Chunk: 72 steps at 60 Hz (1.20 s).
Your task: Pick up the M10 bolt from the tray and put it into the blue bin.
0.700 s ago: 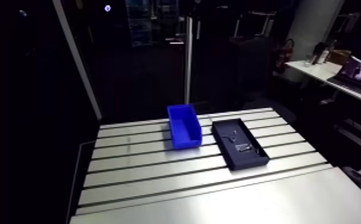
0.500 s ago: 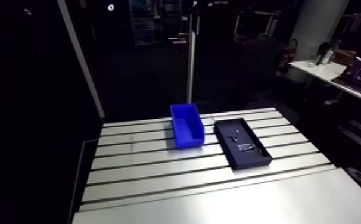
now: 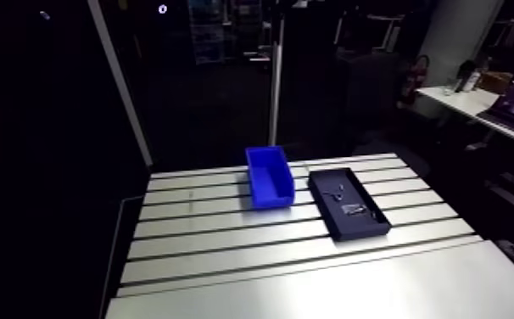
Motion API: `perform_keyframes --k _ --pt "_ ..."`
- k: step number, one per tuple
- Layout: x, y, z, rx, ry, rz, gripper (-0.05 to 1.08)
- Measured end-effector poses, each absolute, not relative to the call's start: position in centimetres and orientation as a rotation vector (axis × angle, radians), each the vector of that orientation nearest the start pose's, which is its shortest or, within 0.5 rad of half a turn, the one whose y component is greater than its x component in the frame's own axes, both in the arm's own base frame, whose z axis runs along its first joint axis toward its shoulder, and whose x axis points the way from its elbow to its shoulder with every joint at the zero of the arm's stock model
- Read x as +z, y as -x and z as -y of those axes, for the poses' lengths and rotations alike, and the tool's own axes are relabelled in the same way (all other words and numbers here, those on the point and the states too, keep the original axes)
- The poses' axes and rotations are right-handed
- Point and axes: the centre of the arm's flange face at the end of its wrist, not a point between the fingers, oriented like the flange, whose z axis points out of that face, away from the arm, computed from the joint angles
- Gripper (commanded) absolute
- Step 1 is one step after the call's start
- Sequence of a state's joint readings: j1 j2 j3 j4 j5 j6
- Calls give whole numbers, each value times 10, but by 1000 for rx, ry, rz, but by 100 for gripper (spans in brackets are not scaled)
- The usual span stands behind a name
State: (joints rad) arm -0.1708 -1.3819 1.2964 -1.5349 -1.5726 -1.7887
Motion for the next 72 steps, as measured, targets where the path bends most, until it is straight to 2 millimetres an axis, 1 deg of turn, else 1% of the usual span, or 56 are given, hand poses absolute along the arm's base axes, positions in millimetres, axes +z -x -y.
perform_keyframes --k 12,28,56,72 --pt "524 590 33 20 74 -3198 1" --pt "525 589 34 17 75 -3199 1" --pt "517 587 33 19 69 -3176 1" --pt "517 586 33 18 68 -3176 1"
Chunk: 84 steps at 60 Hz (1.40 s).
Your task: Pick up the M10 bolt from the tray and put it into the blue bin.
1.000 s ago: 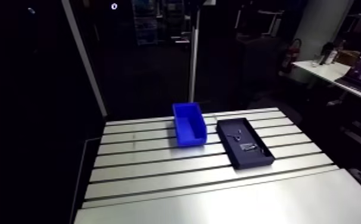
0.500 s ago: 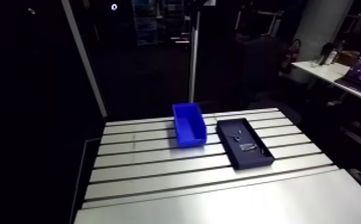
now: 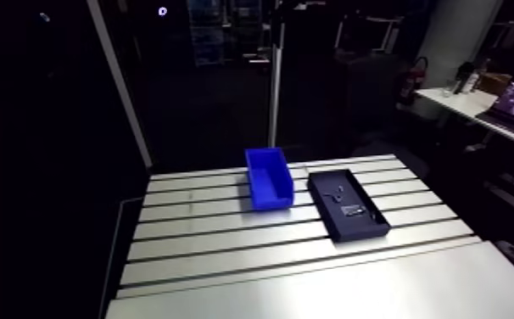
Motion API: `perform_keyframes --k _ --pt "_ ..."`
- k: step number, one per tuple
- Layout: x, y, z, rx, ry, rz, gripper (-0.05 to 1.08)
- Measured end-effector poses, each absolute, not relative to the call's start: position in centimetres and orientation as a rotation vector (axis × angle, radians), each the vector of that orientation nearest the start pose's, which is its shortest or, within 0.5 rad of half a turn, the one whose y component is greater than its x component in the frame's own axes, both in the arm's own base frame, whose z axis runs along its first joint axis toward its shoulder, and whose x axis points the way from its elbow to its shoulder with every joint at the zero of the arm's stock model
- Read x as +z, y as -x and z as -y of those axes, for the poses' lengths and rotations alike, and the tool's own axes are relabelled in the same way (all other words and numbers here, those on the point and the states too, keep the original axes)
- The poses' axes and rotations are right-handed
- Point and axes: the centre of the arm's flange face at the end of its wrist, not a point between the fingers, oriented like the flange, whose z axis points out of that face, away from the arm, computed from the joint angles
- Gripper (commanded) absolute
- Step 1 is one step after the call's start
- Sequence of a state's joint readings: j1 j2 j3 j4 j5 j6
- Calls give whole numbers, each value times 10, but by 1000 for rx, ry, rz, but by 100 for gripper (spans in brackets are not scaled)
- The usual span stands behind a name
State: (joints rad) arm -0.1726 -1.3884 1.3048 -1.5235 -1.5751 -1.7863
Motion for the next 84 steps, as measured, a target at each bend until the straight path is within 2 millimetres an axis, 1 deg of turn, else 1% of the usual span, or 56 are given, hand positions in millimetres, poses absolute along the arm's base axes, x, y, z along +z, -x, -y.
perform_keyframes --k 12,32,57,70,84 --pt "514 586 33 15 68 -3168 1" --pt "502 586 32 6 66 -3149 1" --pt "501 588 26 46 -2 -3156 1" --pt "498 591 23 56 -107 -3151 1" --pt "488 596 9 53 -341 -3120 1"
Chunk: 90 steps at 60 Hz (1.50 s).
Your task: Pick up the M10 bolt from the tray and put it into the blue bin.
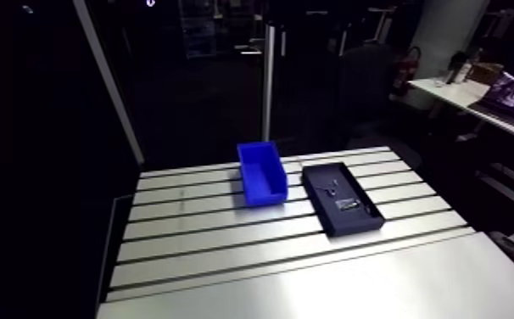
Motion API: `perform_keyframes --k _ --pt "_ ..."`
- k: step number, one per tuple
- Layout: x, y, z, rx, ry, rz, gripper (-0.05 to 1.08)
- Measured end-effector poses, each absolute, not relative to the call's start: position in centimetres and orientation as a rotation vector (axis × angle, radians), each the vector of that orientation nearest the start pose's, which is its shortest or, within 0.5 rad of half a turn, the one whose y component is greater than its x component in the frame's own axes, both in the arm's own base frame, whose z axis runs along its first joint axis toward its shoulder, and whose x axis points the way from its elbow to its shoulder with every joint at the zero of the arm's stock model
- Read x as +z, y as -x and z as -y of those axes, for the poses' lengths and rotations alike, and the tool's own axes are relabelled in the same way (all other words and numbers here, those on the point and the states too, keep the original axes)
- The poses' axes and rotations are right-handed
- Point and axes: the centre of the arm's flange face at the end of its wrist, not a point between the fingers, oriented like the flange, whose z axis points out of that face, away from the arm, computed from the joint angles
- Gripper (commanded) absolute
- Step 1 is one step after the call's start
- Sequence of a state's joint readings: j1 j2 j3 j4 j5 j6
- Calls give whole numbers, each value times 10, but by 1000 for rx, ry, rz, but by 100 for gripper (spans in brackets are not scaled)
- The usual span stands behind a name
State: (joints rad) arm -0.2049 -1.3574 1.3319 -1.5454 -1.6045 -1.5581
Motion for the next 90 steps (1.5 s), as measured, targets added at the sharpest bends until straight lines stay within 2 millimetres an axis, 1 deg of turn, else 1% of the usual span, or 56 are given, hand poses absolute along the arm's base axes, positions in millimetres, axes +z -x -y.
perform_keyframes --k 19,31,40,51,64,81,90 --pt "468 601 -19 49 -731 -3031 1" --pt "451 597 -34 48 -944 -2956 1" --pt "433 592 -44 55 -1098 -2890 1" --pt "417 586 -53 61 -1251 -2822 1" --pt "405 577 -61 67 -1411 -2747 1" --pt "387 564 -76 64 -1567 -2670 1" --pt "373 559 -82 69 -1630 -2621 1"
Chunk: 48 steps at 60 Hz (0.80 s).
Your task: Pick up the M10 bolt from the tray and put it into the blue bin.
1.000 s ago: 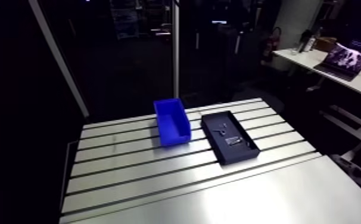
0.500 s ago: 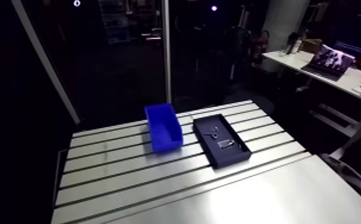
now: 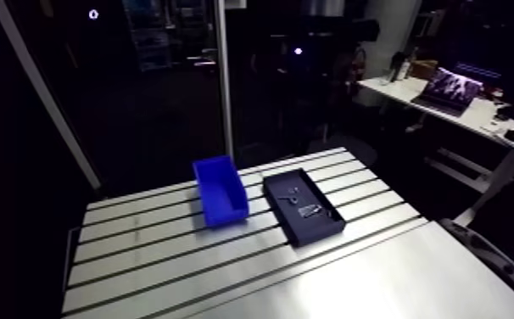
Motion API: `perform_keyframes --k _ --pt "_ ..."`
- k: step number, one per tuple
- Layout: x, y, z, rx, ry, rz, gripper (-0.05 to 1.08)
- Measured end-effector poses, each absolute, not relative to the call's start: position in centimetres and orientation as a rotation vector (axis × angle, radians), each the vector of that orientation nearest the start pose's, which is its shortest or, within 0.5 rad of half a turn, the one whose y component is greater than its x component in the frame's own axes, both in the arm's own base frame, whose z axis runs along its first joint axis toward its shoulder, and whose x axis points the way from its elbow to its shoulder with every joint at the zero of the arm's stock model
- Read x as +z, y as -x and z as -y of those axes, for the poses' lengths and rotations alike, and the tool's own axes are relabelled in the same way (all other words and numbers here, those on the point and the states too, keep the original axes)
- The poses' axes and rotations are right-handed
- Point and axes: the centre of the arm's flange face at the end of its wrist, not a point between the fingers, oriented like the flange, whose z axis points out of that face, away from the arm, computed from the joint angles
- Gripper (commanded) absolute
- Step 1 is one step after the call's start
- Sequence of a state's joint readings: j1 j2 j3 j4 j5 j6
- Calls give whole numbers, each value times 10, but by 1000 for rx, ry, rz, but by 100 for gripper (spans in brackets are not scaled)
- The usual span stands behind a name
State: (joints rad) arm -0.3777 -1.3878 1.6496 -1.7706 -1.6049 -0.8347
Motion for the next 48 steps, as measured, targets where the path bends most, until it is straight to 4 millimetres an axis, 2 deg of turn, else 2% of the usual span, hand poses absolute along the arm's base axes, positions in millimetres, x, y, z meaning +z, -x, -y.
perform_keyframes --k 48 --pt "300 534 -103 72 -1894 -2451 2"
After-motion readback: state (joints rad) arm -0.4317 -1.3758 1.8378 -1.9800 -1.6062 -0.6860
